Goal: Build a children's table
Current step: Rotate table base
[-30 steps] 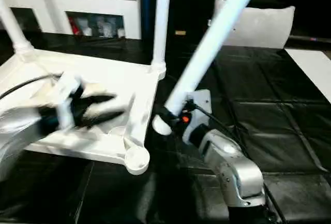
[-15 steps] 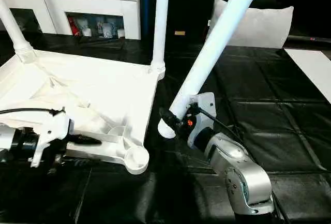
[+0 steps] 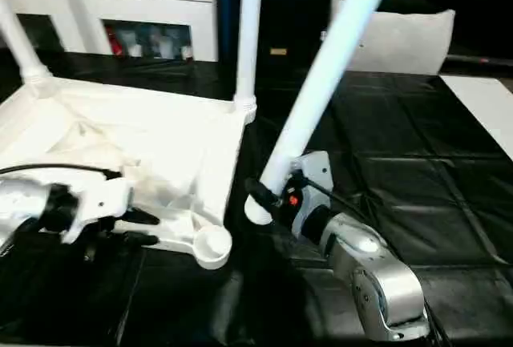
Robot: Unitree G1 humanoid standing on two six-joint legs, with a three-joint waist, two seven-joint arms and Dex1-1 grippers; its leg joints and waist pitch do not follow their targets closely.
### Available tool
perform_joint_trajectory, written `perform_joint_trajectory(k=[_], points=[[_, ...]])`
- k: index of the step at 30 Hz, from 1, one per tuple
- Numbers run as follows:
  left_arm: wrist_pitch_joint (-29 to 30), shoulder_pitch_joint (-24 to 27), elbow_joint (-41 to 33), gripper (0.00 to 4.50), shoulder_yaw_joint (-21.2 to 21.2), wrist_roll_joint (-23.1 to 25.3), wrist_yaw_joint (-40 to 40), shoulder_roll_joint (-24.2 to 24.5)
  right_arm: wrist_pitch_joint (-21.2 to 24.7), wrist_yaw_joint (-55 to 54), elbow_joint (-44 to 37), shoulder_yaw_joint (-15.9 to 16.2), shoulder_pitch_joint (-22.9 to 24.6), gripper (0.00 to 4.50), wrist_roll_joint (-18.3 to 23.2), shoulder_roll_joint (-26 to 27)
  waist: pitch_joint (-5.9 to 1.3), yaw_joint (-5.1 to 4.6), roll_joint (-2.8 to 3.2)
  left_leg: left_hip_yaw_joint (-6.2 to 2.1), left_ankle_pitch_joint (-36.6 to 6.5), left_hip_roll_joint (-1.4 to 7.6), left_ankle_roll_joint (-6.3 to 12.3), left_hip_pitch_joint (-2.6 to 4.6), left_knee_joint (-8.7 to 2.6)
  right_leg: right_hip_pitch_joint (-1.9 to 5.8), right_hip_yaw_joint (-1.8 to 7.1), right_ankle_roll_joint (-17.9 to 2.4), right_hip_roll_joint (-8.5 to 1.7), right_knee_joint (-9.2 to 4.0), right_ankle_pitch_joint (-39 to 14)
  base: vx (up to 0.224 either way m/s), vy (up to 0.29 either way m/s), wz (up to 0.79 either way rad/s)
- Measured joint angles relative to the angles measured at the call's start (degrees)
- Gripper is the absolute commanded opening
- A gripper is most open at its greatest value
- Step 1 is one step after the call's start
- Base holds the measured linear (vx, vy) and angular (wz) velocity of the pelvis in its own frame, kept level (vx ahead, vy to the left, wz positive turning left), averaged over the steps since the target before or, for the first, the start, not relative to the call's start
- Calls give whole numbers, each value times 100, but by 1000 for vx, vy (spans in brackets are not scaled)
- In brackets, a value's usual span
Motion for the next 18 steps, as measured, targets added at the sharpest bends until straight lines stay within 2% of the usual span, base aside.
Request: perform_joint_trajectory(k=[4,8,11,15,18], points=[[-103,-93,268,71,-95,132,-199,-14,-1,3,0,-1,14,191,-4,-3,0,-21,4,0,0,1,0,0,0,-2,-1,0,1,2,0,0,0,0],[-418,-204,639,29,-190,360,-177,-99,-9,-4,-13,-5,102,191,-5,-47,-2,-19,7,0,0,1,0,0,0,0,-1,0,0,1,0,0,0,0],[-475,-289,759,20,-201,422,-157,-223,-9,-5,-13,-3,116,191,-6,-46,-3,-15,10,2,0,0,0,2,3,2,0,-7,-2,2,4,0,0,0],[-52,-378,809,2,-186,438,122,-572,-8,-18,-12,-1,115,191,-6,-34,-10,-21,20,11,0,-2,1,9,4,7,5,-15,-7,2,9,0,0,0],[320,-478,881,0,-162,435,361,-815,-8,-33,-8,-6,116,191,-10,-33,-16,-65,30,15,0,-2,1,14,3,6,10,-15,-6,5,10,0,0,0]])
